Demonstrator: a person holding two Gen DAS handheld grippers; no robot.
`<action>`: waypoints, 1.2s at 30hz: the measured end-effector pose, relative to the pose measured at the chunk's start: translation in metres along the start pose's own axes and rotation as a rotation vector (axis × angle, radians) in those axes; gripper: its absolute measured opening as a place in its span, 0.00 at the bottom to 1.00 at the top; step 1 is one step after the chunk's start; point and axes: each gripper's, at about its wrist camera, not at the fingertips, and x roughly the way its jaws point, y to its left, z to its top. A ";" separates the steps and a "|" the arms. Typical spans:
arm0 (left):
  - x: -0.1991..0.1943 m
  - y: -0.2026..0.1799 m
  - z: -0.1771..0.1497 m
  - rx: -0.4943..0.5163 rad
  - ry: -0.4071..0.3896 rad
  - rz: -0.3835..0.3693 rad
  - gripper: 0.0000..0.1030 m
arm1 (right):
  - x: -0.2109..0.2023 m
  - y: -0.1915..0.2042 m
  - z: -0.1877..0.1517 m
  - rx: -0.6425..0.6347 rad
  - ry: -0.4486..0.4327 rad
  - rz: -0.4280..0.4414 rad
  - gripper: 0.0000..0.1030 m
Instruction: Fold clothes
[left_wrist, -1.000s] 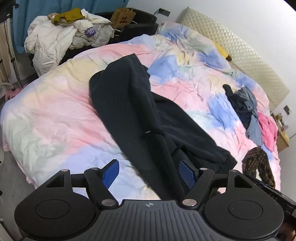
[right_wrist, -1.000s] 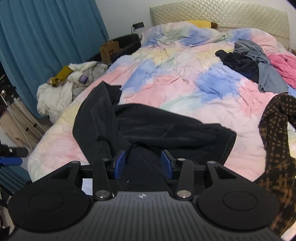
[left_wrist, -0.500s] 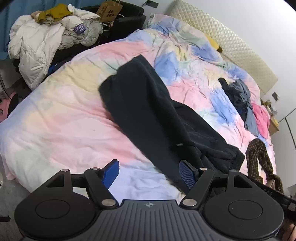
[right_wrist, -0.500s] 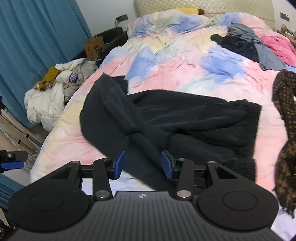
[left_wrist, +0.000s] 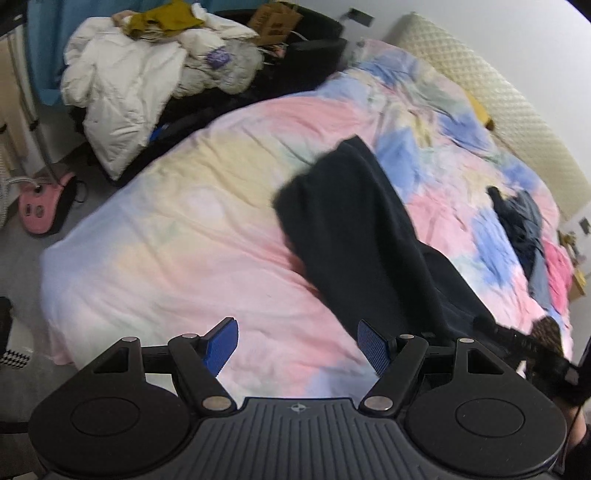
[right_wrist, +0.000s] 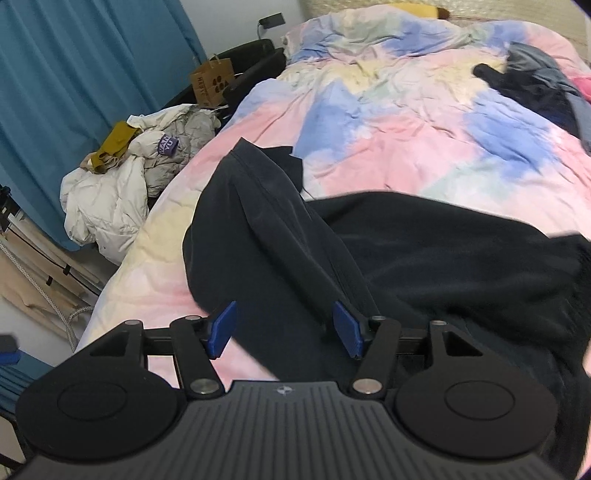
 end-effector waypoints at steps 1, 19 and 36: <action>0.002 0.002 0.006 -0.009 0.000 0.012 0.72 | 0.012 -0.001 0.008 -0.002 0.004 0.006 0.58; 0.096 -0.020 0.089 -0.091 0.095 0.192 0.72 | 0.195 -0.026 0.096 0.012 0.136 0.069 0.57; 0.112 -0.049 0.113 -0.041 0.101 0.199 0.72 | 0.201 -0.001 0.104 -0.066 0.179 0.131 0.05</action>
